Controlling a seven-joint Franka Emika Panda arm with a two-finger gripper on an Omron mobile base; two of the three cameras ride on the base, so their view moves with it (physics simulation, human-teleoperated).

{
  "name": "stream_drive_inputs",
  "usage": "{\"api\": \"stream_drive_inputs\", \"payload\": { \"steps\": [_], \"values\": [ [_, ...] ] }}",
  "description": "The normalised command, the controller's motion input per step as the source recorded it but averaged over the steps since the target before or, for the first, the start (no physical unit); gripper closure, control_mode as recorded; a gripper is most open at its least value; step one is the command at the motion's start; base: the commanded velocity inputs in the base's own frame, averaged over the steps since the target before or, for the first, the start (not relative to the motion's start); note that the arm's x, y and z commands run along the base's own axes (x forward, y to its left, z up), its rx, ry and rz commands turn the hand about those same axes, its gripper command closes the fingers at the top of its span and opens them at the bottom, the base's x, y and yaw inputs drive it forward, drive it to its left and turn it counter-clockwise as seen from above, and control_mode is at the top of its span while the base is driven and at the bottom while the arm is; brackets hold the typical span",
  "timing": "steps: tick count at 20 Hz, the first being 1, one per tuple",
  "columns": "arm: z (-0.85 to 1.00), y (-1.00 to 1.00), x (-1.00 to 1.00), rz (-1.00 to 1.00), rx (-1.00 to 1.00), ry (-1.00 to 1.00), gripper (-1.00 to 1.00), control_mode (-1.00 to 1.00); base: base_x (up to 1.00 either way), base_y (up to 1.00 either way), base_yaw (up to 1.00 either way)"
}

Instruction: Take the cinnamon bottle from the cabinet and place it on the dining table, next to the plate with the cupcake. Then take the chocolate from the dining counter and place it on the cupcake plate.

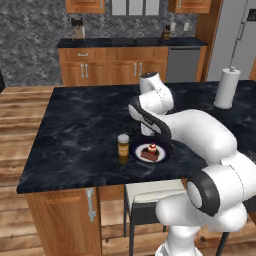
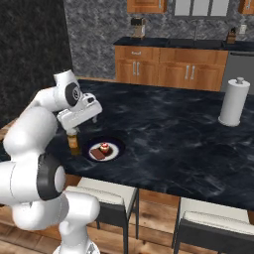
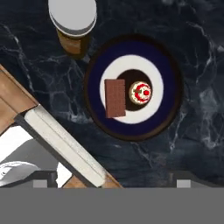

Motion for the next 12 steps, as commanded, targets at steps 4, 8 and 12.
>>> {"api": "stream_drive_inputs", "payload": {
  "steps": [4,8,12],
  "values": [
    [0.78,-0.39,-0.78,0.0,0.03,-0.37,-1.0,-1.0,0.0,0.0,0.0],
    [0.5,-0.59,-0.89,0.01,0.08,-0.38,-1.0,-1.0,0.0,0.0,0.0],
    [0.3,-0.63,-0.8,0.0,0.09,-0.39,-1.0,-1.0,0.0,0.0,0.0]
  ]
}}
